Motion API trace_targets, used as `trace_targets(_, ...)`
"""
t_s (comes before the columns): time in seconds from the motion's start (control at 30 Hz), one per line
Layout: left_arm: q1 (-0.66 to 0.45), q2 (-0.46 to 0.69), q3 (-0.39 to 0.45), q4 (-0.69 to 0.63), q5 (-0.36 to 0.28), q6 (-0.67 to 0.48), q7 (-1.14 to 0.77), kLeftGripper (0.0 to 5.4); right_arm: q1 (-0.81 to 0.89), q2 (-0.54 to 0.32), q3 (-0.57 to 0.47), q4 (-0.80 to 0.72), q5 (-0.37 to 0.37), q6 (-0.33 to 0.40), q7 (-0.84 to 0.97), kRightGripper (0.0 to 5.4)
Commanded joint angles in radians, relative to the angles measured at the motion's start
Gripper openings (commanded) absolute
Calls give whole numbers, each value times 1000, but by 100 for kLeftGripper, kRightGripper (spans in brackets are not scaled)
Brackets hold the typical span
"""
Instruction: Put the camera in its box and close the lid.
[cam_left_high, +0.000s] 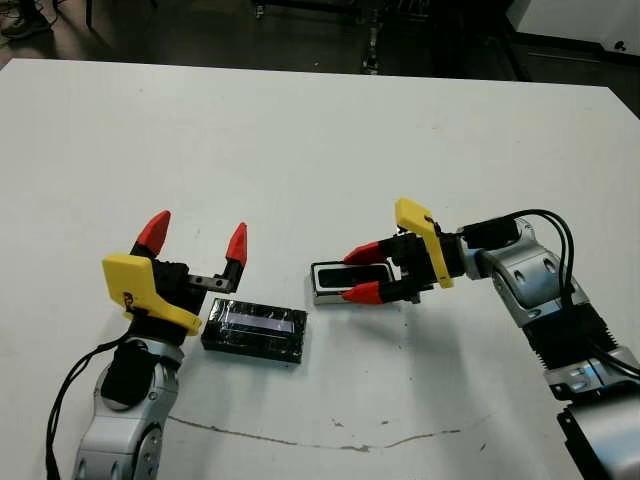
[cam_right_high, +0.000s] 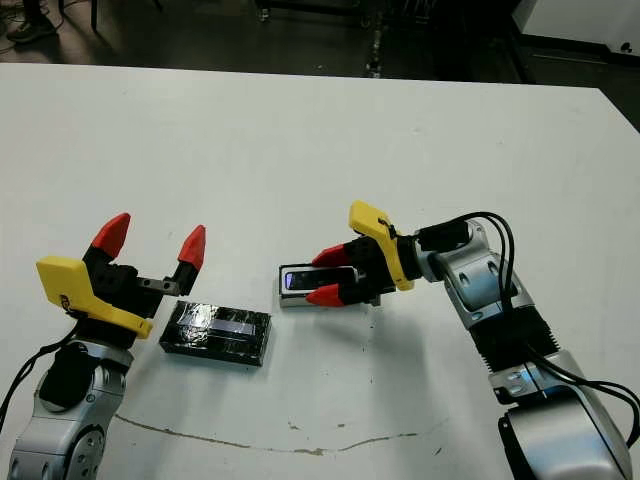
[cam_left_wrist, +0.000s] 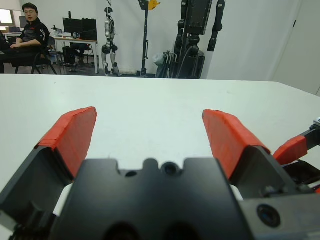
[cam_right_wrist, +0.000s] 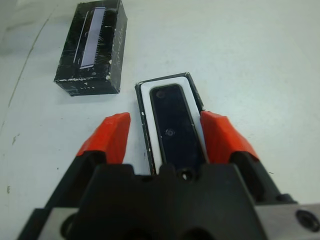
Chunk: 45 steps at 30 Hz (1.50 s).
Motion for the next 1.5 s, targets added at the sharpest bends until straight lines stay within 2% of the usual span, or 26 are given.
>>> trace_targets(0.03, 4, 7, -5, -9, 4, 17, 3, 540, 12, -31, -11, 49, -19, -11, -24, 425)
trace_targets(0.27, 4, 6, -4, -8, 5, 19, 3, 540, -18, -51, -36, 71, 0, -99, 22, 538)
trace_targets(0.3, 4, 6, -4, -7, 8, 15, 3, 540, -23, -58, -47, 60, 7, -97, 26, 538)
trace_targets(0.5, 3, 4, -2, -6, 0, 19, -2, 540, -26, -90, -141, -44, 84, -57, 21, 538)
trace_targets(0.7, 5, 5, 2, -10, -18, 25, -9, 540, 5, -112, -284, -171, 229, 51, -30, 538)
trace_targets(0.83, 1, 26, 12, 1, -20, 5, -29, 540, 110, -73, -401, -291, 325, 124, -191, 538)
trace_targets(0.97, -10, 50, 36, 10, -24, -5, -47, 540, 272, 11, -488, -439, 370, 120, -408, 538)
trace_targets(1.1, -19, 81, 61, 15, -21, -17, -69, 540, 412, 113, -531, -562, 407, 140, -615, 491)
trace_targets(1.3, -45, 150, 101, 2, -39, 1, -112, 540, 588, 240, -525, -733, 316, 118, -948, 406)
trace_targets(1.5, -74, 228, 144, -1, -85, 20, -178, 540, 675, 323, -495, -810, 254, 79, -1110, 310)
